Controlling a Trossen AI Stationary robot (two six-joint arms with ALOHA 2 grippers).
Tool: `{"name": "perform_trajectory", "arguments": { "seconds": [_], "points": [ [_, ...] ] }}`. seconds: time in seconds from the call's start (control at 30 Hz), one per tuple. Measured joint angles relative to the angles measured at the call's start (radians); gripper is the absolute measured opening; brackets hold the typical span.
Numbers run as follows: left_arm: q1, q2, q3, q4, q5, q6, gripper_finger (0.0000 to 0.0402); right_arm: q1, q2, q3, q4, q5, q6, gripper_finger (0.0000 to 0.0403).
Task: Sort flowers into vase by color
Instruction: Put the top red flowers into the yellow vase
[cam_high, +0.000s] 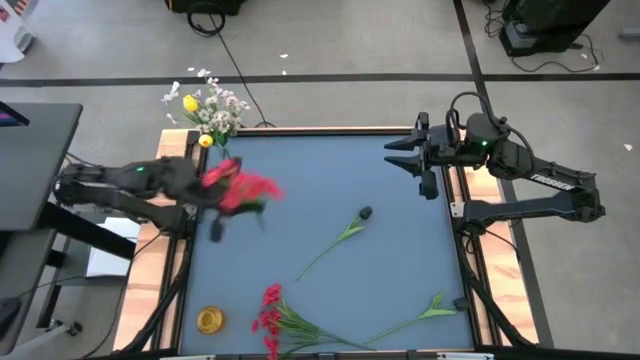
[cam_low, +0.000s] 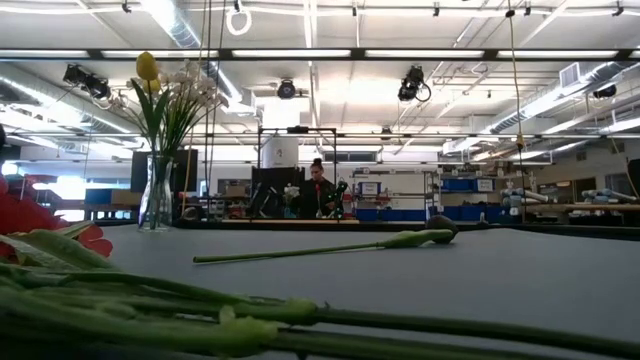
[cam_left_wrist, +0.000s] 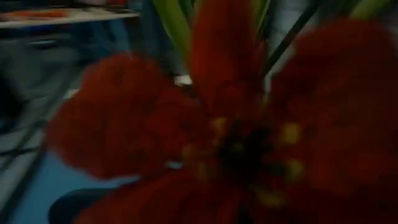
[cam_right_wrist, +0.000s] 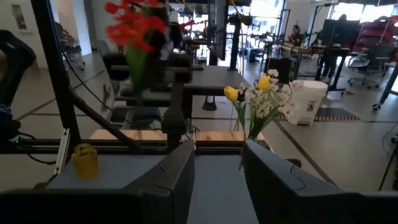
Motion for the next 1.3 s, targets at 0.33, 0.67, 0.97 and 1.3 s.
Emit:
{"name": "perform_trajectory", "arguments": {
  "seconds": [0.33, 0.67, 0.97, 1.3],
  "points": [
    [-0.245, -0.243, 0.0, -0.182, 0.332, 0.021, 0.0015, 0.0, 0.0, 0.0, 0.006, 0.0, 0.0, 0.0144],
    [-0.446, -0.344, -0.296, 0.085, 0.405, -0.037, 0.0015, 0.0, 0.0, 0.0, 0.006, 0.0, 0.0, 0.0144],
    [-0.721, -0.3, -0.43, 0.243, 0.175, -0.086, 0.0011, 0.0, 0.0, 0.0, 0.006, 0.0, 0.0, 0.0144],
    [-0.885, -0.219, -0.429, 0.325, 0.013, -0.02, 0.0011, 0.0, 0.0, 0.0, 0.006, 0.0, 0.0, 0.0144]
  ]
}}
